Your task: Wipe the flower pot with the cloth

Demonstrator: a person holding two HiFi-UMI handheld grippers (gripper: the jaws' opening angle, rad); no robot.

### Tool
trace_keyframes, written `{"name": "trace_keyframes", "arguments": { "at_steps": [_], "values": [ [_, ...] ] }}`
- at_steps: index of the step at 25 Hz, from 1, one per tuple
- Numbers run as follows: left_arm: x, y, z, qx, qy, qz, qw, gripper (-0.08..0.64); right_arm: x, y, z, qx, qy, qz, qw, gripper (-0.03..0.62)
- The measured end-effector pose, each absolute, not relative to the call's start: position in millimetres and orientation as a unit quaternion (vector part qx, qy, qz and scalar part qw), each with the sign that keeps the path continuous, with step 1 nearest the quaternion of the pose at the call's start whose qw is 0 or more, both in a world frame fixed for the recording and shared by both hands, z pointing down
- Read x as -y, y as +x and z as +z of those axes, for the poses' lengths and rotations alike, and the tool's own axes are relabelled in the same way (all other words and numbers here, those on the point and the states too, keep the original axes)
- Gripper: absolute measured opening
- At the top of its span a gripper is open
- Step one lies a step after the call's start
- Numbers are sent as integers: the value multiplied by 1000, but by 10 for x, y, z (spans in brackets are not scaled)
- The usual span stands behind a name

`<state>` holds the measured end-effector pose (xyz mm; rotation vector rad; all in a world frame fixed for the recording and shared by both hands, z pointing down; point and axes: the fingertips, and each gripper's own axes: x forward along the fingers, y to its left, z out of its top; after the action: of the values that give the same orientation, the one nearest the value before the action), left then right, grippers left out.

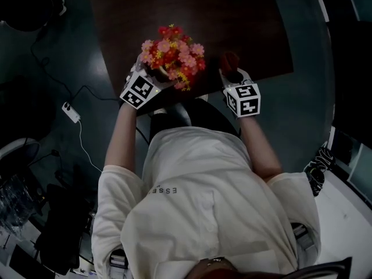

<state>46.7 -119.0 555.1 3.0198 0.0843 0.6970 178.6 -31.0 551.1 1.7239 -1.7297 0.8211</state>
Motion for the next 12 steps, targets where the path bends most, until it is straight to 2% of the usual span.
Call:
{"name": "trace_keyframes", "arguments": {
  "at_steps": [5,7,12],
  "values": [
    [1117,611,5600,-64,968,241,16,583,407,1799,5557,658,629,293,293,48],
    [1127,636,5601,-68,967,245,17,554,449,1767,5573,666,622,291,293,46],
    [1151,625,5602,-60,967,247,14,558,502,1718,5613,678,606,290,297,48]
  ]
}}
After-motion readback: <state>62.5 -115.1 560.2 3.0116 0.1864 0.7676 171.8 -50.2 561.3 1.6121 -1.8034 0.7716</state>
